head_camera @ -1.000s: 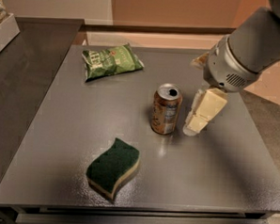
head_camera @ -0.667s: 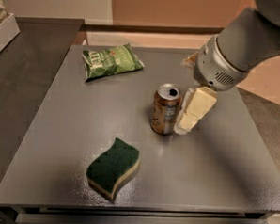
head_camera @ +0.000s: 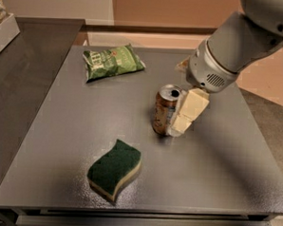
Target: Move orange can near green jalapeno chip bag
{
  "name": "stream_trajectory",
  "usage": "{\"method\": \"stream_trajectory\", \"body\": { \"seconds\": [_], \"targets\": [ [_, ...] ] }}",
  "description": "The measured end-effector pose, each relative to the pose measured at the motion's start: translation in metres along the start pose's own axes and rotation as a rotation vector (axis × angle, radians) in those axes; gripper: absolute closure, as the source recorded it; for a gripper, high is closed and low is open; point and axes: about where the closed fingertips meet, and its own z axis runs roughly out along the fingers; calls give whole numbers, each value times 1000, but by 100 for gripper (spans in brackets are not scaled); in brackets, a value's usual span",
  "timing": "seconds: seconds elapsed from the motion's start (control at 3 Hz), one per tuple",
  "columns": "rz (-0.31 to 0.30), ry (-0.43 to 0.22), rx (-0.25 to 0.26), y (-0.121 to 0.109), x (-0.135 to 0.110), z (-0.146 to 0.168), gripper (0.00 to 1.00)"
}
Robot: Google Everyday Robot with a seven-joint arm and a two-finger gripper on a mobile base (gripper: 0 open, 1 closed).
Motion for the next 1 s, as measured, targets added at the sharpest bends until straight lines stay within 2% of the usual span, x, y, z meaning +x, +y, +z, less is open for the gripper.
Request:
{"method": "stream_trajectory", "body": {
  "seconds": [0.33,0.67,1.0],
  "targets": [
    [7,-3,-23,2,-1,5,0],
    [16,-6,-37,3,-2,5,18],
    [23,-11,-43,2,-2,2,42]
  ]
}}
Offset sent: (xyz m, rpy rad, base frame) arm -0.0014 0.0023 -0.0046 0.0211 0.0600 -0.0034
